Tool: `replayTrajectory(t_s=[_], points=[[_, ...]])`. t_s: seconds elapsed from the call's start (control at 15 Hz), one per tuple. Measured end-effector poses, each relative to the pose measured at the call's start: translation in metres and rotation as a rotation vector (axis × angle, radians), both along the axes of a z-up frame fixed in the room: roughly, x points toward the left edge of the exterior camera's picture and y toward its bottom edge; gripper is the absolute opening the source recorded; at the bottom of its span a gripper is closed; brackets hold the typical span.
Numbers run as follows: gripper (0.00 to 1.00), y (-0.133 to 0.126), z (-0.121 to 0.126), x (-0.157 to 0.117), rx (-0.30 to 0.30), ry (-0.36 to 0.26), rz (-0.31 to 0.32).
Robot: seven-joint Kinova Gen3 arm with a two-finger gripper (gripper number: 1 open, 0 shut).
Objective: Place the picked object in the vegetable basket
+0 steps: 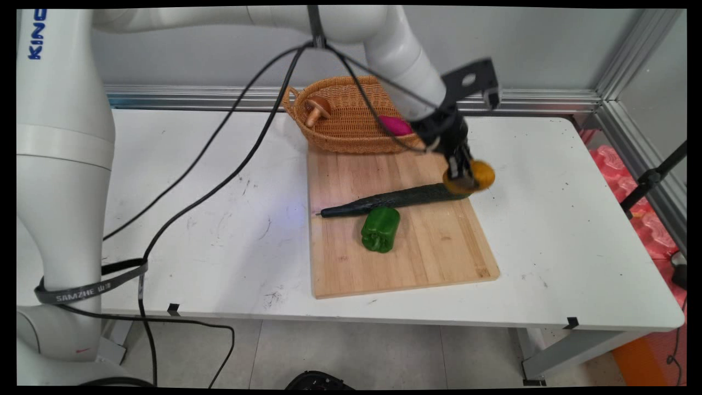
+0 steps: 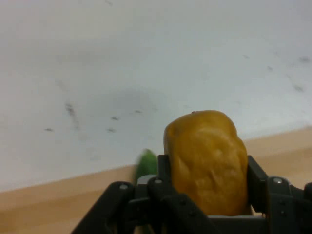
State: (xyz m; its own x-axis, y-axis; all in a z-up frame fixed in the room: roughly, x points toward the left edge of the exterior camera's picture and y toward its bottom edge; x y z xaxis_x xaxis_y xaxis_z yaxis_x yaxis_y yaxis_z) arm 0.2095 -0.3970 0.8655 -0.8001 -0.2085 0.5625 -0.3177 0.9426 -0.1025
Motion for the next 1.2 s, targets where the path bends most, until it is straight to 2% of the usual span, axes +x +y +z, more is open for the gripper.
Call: replayTrajectory(t_s=[0.2,0.4,0.87,1.2], points=[[0.00,-0.031,0.022,0.018,-0.043,0.011,0.052],[0.00,-0.059,0.032,0.043,-0.070,-0.001,0.106],[0.00,-0.109,0.026,0.106,-0.097,-0.054,0.204],[0.00,-0.135,0.012,0.142,-0.095,-0.081,0.247]])
